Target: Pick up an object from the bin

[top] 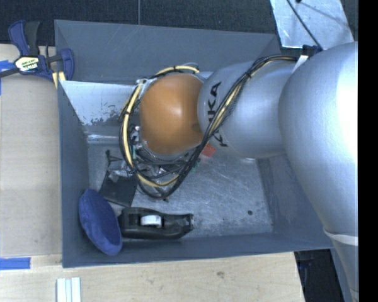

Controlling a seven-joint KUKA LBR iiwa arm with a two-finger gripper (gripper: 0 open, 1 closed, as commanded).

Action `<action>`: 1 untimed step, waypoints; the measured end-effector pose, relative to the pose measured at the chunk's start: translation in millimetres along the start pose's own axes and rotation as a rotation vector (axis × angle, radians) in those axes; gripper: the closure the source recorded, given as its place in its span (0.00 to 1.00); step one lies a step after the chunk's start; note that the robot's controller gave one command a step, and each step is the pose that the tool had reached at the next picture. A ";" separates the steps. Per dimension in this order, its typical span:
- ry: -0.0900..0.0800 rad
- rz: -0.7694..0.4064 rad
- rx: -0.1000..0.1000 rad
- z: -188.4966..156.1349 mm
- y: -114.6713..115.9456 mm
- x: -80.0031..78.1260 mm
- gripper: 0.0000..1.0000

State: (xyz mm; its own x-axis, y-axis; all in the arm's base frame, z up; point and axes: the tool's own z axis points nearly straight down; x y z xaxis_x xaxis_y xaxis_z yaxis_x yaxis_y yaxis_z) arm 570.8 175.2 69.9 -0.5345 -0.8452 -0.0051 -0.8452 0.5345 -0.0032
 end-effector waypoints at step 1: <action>0.000 -0.001 -0.002 -1.1 1.1 0.0 1.00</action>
Offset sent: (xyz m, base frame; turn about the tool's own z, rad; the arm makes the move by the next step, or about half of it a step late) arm 0.0000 0.0000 0.0000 0.0000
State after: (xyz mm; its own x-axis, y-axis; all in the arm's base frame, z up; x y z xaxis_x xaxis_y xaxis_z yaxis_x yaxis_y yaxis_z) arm 569.8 175.8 71.0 -0.5338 -0.8456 -0.0049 -0.8456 0.5338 -0.0016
